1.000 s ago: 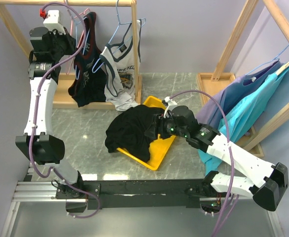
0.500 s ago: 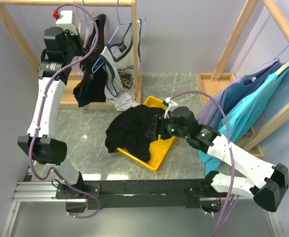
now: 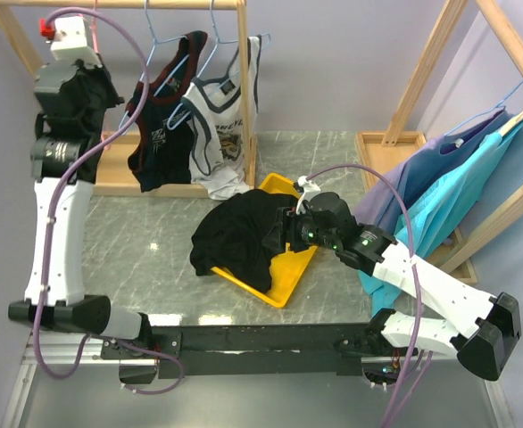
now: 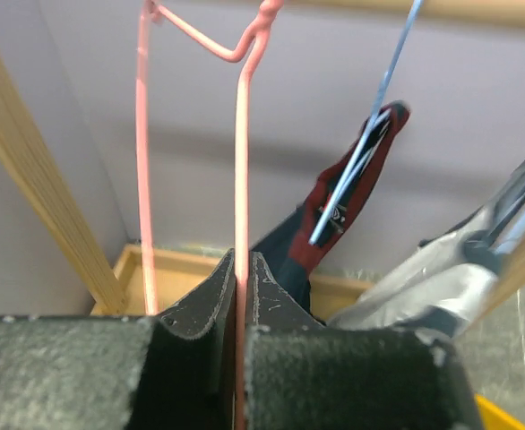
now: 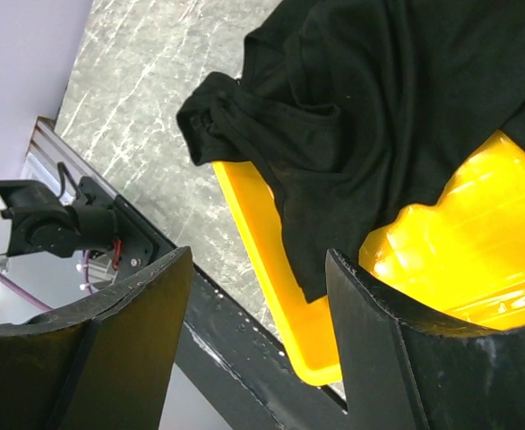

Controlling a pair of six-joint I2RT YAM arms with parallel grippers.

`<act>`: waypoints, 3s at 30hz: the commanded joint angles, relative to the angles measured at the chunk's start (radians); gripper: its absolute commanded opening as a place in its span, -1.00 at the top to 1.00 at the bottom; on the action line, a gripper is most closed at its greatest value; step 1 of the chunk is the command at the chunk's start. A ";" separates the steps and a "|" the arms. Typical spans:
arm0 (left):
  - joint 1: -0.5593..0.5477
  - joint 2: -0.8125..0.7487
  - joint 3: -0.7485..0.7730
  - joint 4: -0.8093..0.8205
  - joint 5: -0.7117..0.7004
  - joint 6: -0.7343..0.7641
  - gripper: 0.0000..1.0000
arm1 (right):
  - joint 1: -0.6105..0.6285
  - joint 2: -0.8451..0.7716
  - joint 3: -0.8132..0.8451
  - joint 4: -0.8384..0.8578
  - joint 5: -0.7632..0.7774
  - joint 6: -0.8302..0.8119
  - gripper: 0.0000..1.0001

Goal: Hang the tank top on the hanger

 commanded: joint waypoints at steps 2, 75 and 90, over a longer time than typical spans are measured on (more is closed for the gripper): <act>0.009 -0.033 0.014 0.049 0.004 0.024 0.98 | 0.006 0.015 0.046 0.011 0.016 -0.022 -0.38; -0.459 -0.662 -0.909 -0.061 0.411 -0.266 0.98 | -0.126 0.770 0.488 -0.027 0.327 -0.136 0.53; -0.459 -0.704 -0.897 -0.152 0.432 -0.273 0.98 | 0.138 0.478 0.130 0.031 0.410 0.047 0.00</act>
